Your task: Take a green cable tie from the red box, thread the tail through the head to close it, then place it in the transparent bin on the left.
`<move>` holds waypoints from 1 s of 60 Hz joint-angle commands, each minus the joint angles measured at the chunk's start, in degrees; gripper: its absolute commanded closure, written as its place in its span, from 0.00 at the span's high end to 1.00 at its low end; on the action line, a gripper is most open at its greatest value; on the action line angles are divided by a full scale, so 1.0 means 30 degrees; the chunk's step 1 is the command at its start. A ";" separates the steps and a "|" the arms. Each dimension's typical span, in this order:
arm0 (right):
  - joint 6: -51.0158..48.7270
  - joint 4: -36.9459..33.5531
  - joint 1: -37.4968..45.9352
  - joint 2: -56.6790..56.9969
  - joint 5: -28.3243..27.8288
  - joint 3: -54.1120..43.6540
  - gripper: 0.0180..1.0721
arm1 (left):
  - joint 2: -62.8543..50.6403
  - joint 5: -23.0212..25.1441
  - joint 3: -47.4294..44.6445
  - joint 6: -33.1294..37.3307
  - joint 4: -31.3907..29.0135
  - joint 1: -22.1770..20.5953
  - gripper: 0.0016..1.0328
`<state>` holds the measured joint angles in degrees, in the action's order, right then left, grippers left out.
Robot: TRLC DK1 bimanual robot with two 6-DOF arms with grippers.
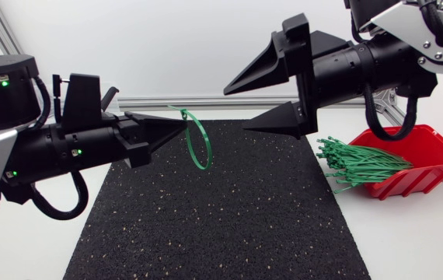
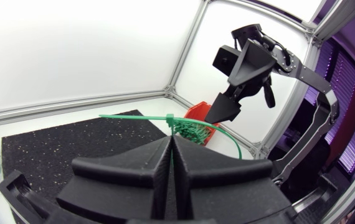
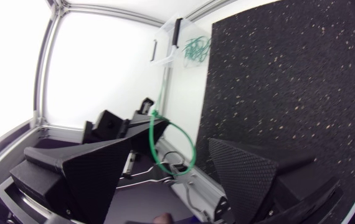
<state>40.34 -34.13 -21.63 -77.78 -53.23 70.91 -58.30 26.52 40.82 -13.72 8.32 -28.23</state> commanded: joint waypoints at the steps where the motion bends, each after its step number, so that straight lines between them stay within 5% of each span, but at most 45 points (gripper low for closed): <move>1: -0.2987 -0.0664 0.0002 -0.0763 0.1572 -0.0230 0.97 | -0.0282 -0.0902 0.0955 0.0998 -0.0487 0.0181 0.03; 14: -0.7059 -0.2481 0.0383 -0.0793 0.7549 0.0297 0.96 | -0.0253 -0.4183 0.1423 0.3429 -0.1805 0.1294 0.03; 33: -1.0018 -0.4327 0.1467 0.1844 1.3965 -0.0230 0.96 | -0.0780 -0.5648 0.2244 0.6535 -0.0546 0.6831 0.03; 43: -1.1073 -0.4268 0.1496 0.3572 1.6572 -0.1373 0.96 | -0.2275 -0.5648 0.3181 0.7062 0.0245 0.9439 0.03; 60: -1.2772 -0.3741 0.3049 0.7147 1.8447 -0.3394 0.96 | -0.5819 -0.5589 0.5173 0.7267 0.2648 1.2368 0.03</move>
<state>4.40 -46.00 -12.86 -60.12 0.78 63.18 -72.97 9.96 53.08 6.57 14.22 7.20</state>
